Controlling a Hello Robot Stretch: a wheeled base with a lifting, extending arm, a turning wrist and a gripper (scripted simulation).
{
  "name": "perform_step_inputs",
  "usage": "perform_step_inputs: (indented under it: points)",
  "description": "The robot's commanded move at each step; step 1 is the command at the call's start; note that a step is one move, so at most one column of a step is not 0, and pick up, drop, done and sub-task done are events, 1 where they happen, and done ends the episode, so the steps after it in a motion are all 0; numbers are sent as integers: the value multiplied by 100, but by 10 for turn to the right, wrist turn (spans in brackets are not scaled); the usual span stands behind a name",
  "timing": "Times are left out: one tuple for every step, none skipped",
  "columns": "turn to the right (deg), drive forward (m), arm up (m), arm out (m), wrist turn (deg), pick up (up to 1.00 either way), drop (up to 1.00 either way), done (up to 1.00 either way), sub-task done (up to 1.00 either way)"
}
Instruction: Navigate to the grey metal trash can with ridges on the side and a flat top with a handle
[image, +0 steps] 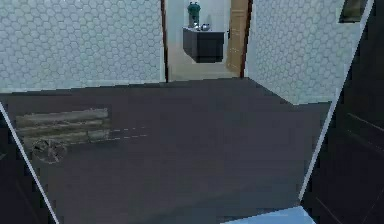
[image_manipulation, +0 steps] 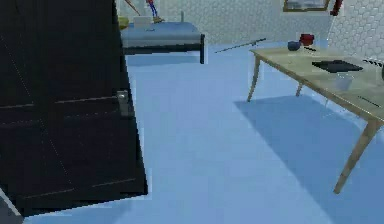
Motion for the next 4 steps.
perform_step_inputs:
  points:
    - [0,100,0,0,0,0,0,0,0]
    - [0,100,0,0,0,0,0,0,0]
    - [0,100,0,0,0,0,0,0,0]
    - [0,100,0,0,0,0,0,0,0]
